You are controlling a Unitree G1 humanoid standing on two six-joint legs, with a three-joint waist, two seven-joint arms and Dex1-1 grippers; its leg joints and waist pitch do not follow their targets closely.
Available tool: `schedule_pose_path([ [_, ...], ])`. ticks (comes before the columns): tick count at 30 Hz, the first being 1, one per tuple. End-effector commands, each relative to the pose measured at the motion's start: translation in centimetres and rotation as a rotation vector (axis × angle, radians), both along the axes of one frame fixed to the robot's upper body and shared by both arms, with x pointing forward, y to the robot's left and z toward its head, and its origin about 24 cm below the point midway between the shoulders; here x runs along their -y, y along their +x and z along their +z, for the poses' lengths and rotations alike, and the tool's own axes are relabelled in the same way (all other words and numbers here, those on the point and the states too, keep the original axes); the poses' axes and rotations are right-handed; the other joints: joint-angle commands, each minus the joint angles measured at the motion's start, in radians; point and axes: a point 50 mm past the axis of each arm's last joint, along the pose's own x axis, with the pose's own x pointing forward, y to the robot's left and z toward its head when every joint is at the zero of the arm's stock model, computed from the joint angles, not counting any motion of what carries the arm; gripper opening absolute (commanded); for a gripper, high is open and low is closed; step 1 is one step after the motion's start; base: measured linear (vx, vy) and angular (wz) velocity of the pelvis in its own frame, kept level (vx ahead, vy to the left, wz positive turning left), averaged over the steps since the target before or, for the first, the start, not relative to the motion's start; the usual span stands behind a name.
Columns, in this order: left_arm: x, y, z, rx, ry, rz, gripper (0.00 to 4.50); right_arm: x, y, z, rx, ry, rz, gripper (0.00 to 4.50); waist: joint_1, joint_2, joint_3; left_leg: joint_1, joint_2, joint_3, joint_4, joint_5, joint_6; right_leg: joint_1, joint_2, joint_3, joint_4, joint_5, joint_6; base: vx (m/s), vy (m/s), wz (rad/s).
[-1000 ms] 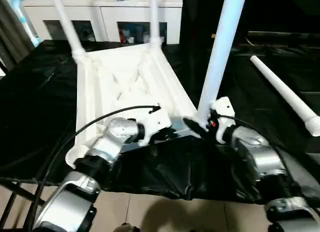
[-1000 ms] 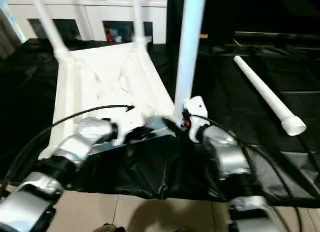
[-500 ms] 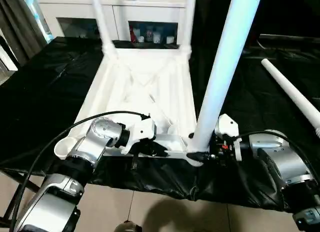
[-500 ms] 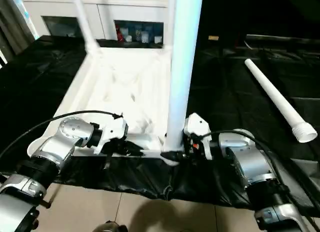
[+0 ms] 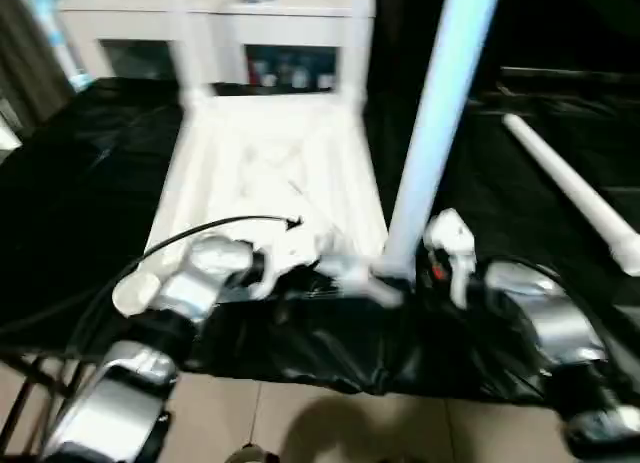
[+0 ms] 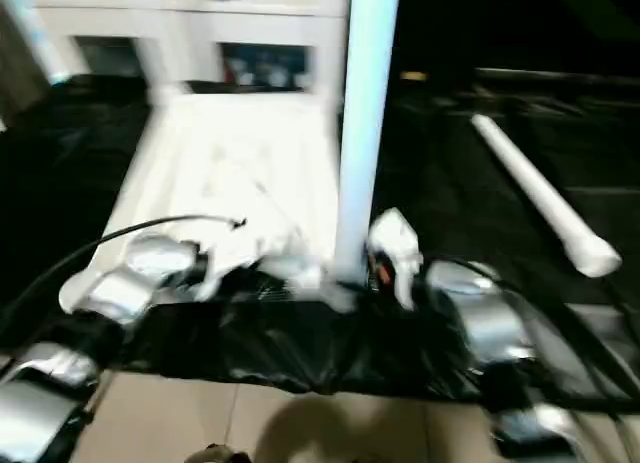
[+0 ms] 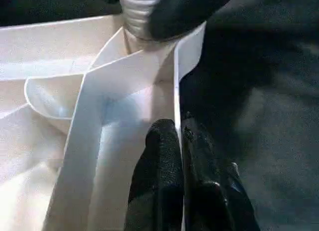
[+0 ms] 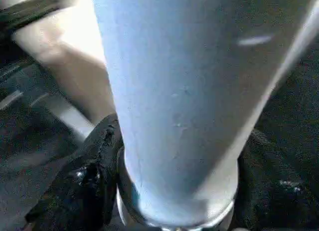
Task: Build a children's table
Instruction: Rotate leg to tighten
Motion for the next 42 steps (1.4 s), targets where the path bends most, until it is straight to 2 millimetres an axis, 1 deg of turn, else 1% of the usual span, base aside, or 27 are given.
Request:
schedule_pose_path([
  [1,2.3,0.8,2.4,0.088,-0.079,0.013,0.0,-1.1,0.2,-1.3,-0.053,-0.016,-0.086,2.74,0.003,-0.017,-0.071,0.016,0.048,-0.021,-0.075,-0.237,0.013,0.046,-0.06,0.041,-0.082,-0.266,-0.21,0.0,0.0,0.0],
  [2,3.4,0.8,2.6,0.097,-0.098,0.046,0.0,-1.5,0.5,-1.6,-0.051,-0.017,-0.148,2.74,-0.003,-0.017,-0.073,0.013,0.045,-0.018,-0.071,-0.202,0.03,0.048,-0.058,0.041,-0.08,-0.21,-0.222,0.0,0.0,0.0],
  [3,3.4,0.8,2.6,0.097,-0.098,0.046,0.0,-1.5,0.5,-1.6,-0.051,-0.017,-0.148,2.74,-0.002,-0.017,-0.073,0.014,0.044,-0.018,-0.07,-0.193,0.038,0.049,-0.058,0.041,-0.08,-0.199,-0.223,0.0,0.0,0.0],
  [4,4.9,0.6,2.6,0.116,-0.111,0.063,0.0,-2.5,0.7,-1.8,-0.036,-0.022,-0.186,2.74,0.0,-0.016,-0.076,0.012,0.042,-0.016,-0.066,-0.168,0.052,0.052,-0.057,0.041,-0.076,-0.164,-0.23,0.0,0.0,0.0],
  [6,5.8,0.2,2.5,0.12,-0.113,0.046,0.0,-3.6,0.7,-1.6,-0.02,0.002,-0.15,2.74,0.001,-0.017,-0.076,0.011,0.043,-0.015,-0.065,-0.149,0.076,0.054,-0.056,0.039,-0.074,-0.127,-0.24,0.0,0.0,0.0],
  [7,6.1,0.1,2.3,0.12,-0.115,0.042,0.0,-4.0,0.7,-1.4,-0.009,0.011,-0.13,3.29,0.002,-0.017,-0.075,0.011,0.043,-0.015,-0.066,-0.153,0.081,0.054,-0.057,0.039,-0.076,-0.131,-0.241,0.0,0.0,0.0],
  [8,6.1,0.1,2.3,0.12,-0.115,0.042,0.0,-4.0,0.7,-1.4,-0.009,0.011,-0.13,3.29,0.003,-0.016,-0.075,0.012,0.043,-0.015,-0.065,-0.155,0.083,0.054,-0.057,0.039,-0.076,-0.134,-0.241,0.0,0.0,0.0],
  [9,6.2,0.0,2.3,0.124,-0.116,0.039,0.0,-4.0,0.7,-1.4,-0.005,0.012,-0.136,3.43,0.002,-0.011,-0.074,0.014,0.045,-0.016,-0.067,-0.167,0.084,0.052,-0.055,0.039,-0.078,-0.146,-0.24,0.0,0.0,0.0],
  [10,6.2,0.0,2.2,0.123,-0.116,0.034,0.0,-4.0,0.8,-1.3,-0.01,0.027,-0.132,3.46,0.002,-0.014,-0.073,0.014,0.045,-0.015,-0.067,-0.174,0.084,0.052,-0.055,0.039,-0.079,-0.151,-0.24,0.0,0.0,0.0],
  [12,6.0,-0.1,2.2,0.132,-0.112,0.033,0.0,-4.0,0.9,-1.1,-0.005,0.032,-0.128,3.75,0.002,-0.013,-0.072,0.015,0.046,-0.017,-0.07,-0.193,0.078,0.052,-0.056,0.038,-0.08,-0.176,-0.237,0.0,0.0,0.0],
  [15,5.1,-0.1,2.3,0.147,-0.11,0.012,0.0,-3.2,0.9,-0.5,0.037,0.015,-0.09,3.95,0.003,-0.014,-0.074,0.014,0.046,-0.018,-0.069,-0.195,0.075,0.054,-0.057,0.04,-0.079,-0.166,-0.236,0.0,0.0,0.0],
  [19,4.2,-0.2,2.3,0.14,-0.108,-0.028,0.0,-2.3,0.8,-0.1,0.056,0.012,-0.007,3.95,0.005,-0.013,-0.077,0.011,0.047,-0.016,-0.064,-0.164,0.1,0.057,-0.057,0.039,-0.071,-0.103,-0.253,0.0,0.0,0.0],
  [21,3.1,-0.5,2.2,0.12,-0.102,-0.093,0.0,-1.6,0.1,0.5,0.061,0.003,0.14,3.95,0.007,-0.011,-0.075,0.012,0.047,-0.016,-0.063,-0.167,0.111,0.057,-0.057,0.038,-0.072,-0.101,-0.261,0.0,0.0,0.0],
  [22,3.1,-0.5,2.2,0.12,-0.102,-0.093,0.0,-1.6,0.1,0.5,0.061,0.003,0.14,3.95,0.01,-0.012,-0.074,0.012,0.049,-0.015,-0.064,-0.174,0.113,0.057,-0.056,0.039,-0.071,-0.104,-0.262,0.0,0.0,0.0],
  [23,2.5,-0.6,2.3,0.101,-0.102,-0.131,0.0,-1.3,-0.9,0.7,0.022,0.007,0.284,3.95,0.014,-0.012,-0.074,0.014,0.05,-0.014,-0.064,-0.176,0.113,0.056,-0.055,0.039,-0.071,-0.106,-0.263,0.0,0.0,0.0],
  [24,2.3,-0.6,2.3,0.096,-0.102,-0.144,0.0,-1.2,-1.3,0.7,0.006,0.006,0.338,3.95,0.017,-0.012,-0.073,0.014,0.05,-0.013,-0.064,-0.179,0.116,0.057,-0.054,0.038,-0.071,-0.11,-0.262,0.0,0.0,0.0],
  [25,2.3,-0.6,2.3,0.096,-0.102,-0.144,0.0,-1.2,-1.3,0.7,0.006,0.006,0.338,3.95,0.026,-0.011,-0.074,0.015,0.054,-0.014,-0.064,-0.178,0.118,0.056,-0.055,0.038,-0.069,-0.108,-0.262,0.0,0.0,0.0],
  [26,1.9,-0.7,2.3,0.083,-0.101,-0.167,0.0,-0.9,-2.0,0.8,-0.018,-0.002,0.415,3.95,0.027,-0.01,-0.073,0.016,0.055,-0.013,-0.065,-0.185,0.113,0.052,-0.055,0.038,-0.07,-0.119,-0.263,0.0,0.0,0.0],
  [27,1.6,-0.7,2.4,0.073,-0.099,-0.187,0.0,-0.7,-2.4,1.0,-0.041,-0.003,0.467,3.95,0.032,-0.01,-0.072,0.018,0.055,-0.014,-0.066,-0.193,0.11,0.053,-0.055,0.038,-0.071,-0.132,-0.262,0.0,0.0,0.0],
  [31,1.0,-0.8,2.4,0.054,-0.081,-0.239,0.0,-0.3,-3.5,1.0,-0.086,-0.029,0.59,3.95,0.04,-0.008,-0.073,0.017,0.057,-0.014,-0.066,-0.201,0.102,0.052,-0.059,0.04,-0.07,-0.141,-0.262,0.0,0.0,0.0],
  [32,0.8,-0.8,2.4,0.049,-0.077,-0.251,0.0,-0.3,-3.8,0.9,-0.097,-0.036,0.619,3.95,0.047,-0.01,-0.072,0.017,0.056,-0.014,-0.066,-0.199,0.098,0.051,-0.059,0.04,-0.072,-0.152,-0.253,0.0,0.0,0.0],
  [34,0.5,-0.8,2.4,0.04,-0.065,-0.27,0.0,-0.3,-4.3,0.9,-0.112,-0.051,0.66,3.95,0.049,-0.009,-0.073,0.018,0.057,-0.014,-0.067,-0.195,0.094,0.049,-0.058,0.04,-0.071,-0.148,-0.254,0.0,0.0,0.0],
  [35,0.3,-0.8,2.3,0.039,-0.056,-0.278,0.0,-0.3,-4.5,0.9,-0.118,-0.058,0.676,3.71,0.051,-0.009,-0.073,0.018,0.057,-0.015,-0.067,-0.192,0.093,0.05,-0.059,0.041,-0.07,-0.144,-0.252,0.0,0.0,0.0],
  [38,-0.1,-0.8,2.2,0.033,-0.039,-0.294,0.0,-0.4,-4.8,0.8,-0.125,-0.068,0.701,3.63,0.051,-0.009,-0.072,0.019,0.058,-0.016,-0.069,-0.208,0.082,0.048,-0.06,0.04,-0.072,-0.163,-0.252,0.0,0.0,0.0],
  [39,-0.1,-0.8,2.2,0.033,-0.039,-0.296,0.0,-0.5,-4.9,0.8,-0.126,-0.067,0.702,3.49,0.051,-0.008,-0.072,0.02,0.058,-0.015,-0.07,-0.218,0.076,0.048,-0.06,0.041,-0.074,-0.175,-0.25,0.0,0.0,0.0],
  [40,-0.3,-0.8,2.2,0.032,-0.036,-0.298,0.0,-0.6,-5.0,0.7,-0.131,-0.062,0.702,3.49,0.051,-0.009,-0.072,0.019,0.058,-0.016,-0.07,-0.218,0.075,0.049,-0.06,0.041,-0.073,-0.175,-0.249,0.0,0.0,0.0],
  [42,-0.3,-0.8,2.2,0.032,-0.036,-0.294,0.0,-0.7,-5.0,0.6,-0.133,-0.059,0.7,3.22,0.051,-0.009,-0.072,0.019,0.057,-0.016,-0.071,-0.221,0.071,0.049,-0.06,0.041,-0.074,-0.183,-0.246,0.0,0.0,0.0],
])
